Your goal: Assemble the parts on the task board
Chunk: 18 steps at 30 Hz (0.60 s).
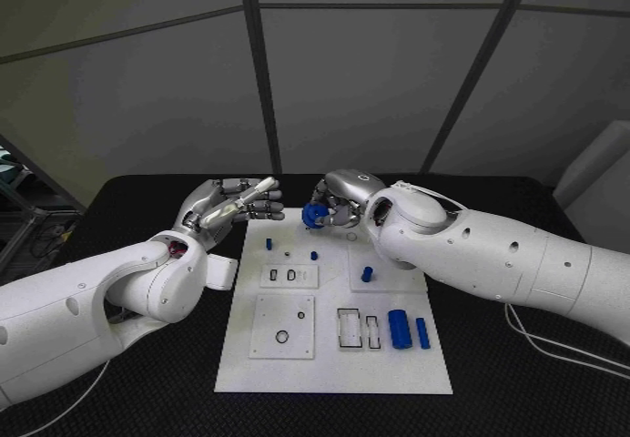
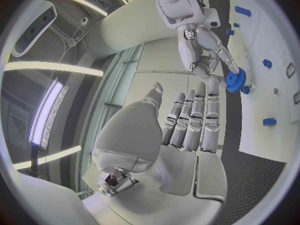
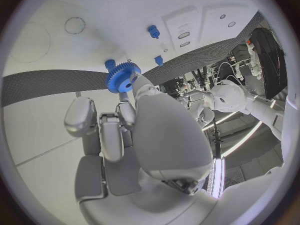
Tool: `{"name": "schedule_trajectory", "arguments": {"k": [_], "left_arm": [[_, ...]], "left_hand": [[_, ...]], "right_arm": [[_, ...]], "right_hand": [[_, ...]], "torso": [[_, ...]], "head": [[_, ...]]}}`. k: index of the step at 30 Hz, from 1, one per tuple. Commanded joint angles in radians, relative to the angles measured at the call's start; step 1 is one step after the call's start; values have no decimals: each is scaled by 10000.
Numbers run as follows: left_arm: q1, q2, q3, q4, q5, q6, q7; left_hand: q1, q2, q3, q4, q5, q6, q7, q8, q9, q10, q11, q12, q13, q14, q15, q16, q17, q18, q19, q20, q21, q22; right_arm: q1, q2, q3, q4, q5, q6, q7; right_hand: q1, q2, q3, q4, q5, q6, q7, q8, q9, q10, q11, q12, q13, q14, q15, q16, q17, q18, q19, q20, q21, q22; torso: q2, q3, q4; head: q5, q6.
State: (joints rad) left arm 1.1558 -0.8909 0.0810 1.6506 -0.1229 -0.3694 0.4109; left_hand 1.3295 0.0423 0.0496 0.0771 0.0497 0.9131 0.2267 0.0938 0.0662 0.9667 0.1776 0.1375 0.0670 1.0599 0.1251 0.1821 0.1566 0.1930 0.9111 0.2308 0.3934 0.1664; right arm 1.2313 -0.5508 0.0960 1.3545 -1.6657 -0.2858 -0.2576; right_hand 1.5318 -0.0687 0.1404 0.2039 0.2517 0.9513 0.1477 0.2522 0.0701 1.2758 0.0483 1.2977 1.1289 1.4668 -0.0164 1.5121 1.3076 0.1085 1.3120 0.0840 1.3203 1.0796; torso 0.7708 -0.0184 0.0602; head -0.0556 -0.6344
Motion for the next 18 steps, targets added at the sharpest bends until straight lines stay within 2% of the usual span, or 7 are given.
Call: {"name": "schedule_trajectory", "arguments": {"k": [1,2,11,15,18], "left_arm": [[15,28,10,3,-45,107,58],[15,36,11,3,-45,105,58],[16,66,11,20,-45,95,50],[16,69,11,29,-45,89,48],[17,70,11,32,-45,87,47]], "left_hand": [[98,8,19,-65,30,-17,70,-34,-8,1,41,-38,-6,57,40,-65,10,-111,81,10,64,-10],[98,8,19,-65,30,-17,70,-34,-8,1,41,-38,-6,57,40,-65,10,-111,81,10,64,-10],[98,8,19,-65,30,-17,70,-34,-8,1,41,-38,-6,57,40,-65,10,-111,81,10,64,-10],[112,8,19,-83,30,-12,69,-41,-7,6,40,-44,-6,56,40,-74,15,-111,82,9,65,-11],[112,8,19,-83,30,-12,69,-41,-7,6,40,-44,-6,56,40,-74,15,-111,82,9,65,-11]], "right_arm": [[-14,184,5,-186,-325,-2,-11],[-24,238,4,-239,-329,24,-4],[-115,602,2,-562,-353,421,60],[-148,698,1,-666,-363,612,55],[-171,738,0,-722,-370,715,49]], "right_hand": [[-21,-59,88,1,37,204,-101,54,12,-33,32,-36,-18,770,-53,42,1181,-149,71,19,59,-5],[-21,-59,88,1,37,204,-101,54,12,-33,32,-36,-18,770,-53,42,1181,-149,71,19,59,-5],[-97,-99,119,23,33,197,-88,12,0,-50,45,-56,-36,768,-44,40,1176,-149,64,26,61,-3],[-99,-100,119,24,33,198,-88,12,0,-51,45,-57,-36,768,-44,40,1176,-149,64,26,62,-3],[-112,-109,124,26,25,201,-87,7,-1,-88,46,-92,-90,767,-42,39,1172,-147,55,27,54,-17]], "torso": [[-6,-2,8],[-8,-9,19],[4,11,-12],[-1,8,-17],[1,10,-9]], "head": [[43,-15],[48,-13],[124,-17],[162,-30],[141,-36]]}}
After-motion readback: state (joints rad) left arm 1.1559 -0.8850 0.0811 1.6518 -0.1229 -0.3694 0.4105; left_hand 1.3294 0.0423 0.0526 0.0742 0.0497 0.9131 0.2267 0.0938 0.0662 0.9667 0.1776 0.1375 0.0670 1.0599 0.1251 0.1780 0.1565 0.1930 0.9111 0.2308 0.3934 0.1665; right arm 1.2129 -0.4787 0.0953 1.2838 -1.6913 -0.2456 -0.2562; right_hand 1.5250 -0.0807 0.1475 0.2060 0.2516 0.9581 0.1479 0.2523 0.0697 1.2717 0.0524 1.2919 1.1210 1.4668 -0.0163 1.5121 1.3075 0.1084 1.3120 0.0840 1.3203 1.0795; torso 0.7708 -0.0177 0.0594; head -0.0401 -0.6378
